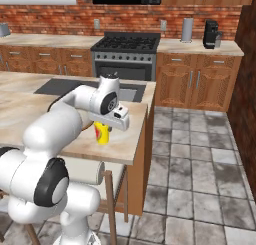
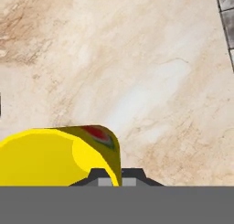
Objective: Place the cup inside the bowl on the dining table and move the bowl to any counter.
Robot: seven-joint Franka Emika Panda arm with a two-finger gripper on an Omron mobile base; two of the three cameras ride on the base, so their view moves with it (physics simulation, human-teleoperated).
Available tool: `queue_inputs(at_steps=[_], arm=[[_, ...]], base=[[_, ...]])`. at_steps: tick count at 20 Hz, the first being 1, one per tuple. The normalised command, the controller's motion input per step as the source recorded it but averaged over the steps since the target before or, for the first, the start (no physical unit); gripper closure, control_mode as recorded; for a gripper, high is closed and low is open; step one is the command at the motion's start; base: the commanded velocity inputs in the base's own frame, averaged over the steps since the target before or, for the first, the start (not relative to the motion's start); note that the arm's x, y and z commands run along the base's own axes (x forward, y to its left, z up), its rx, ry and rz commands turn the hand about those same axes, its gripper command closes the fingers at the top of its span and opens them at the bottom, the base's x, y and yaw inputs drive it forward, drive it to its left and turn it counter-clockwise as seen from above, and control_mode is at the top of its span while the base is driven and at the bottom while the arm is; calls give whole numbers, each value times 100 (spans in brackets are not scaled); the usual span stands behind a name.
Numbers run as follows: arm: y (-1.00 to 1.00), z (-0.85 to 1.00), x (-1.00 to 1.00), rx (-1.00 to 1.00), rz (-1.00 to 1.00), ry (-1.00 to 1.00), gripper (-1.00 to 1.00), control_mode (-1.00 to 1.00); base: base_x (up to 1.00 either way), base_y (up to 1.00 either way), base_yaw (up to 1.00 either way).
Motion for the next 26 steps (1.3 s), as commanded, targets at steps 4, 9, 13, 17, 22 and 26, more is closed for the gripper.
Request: queue_inputs(at_steps=[4, 9, 13, 17, 22, 26], arm=[[0, 38, -21, 0, 0, -4, 100, -100], [2, 44, -4, 0, 0, -2, 100, -100], [8, 39, 0, 0, 0, 0, 100, -100], [20, 23, 3, 0, 0, -1, 100, -100], [26, 23, 13, -1, 0, -7, 100, -100], [29, 16, 7, -1, 0, -9, 100, -100]], base=[[0, 0, 0], [0, 0, 0], [0, 0, 0], [0, 0, 0], [0, 0, 0], [0, 0, 0]])
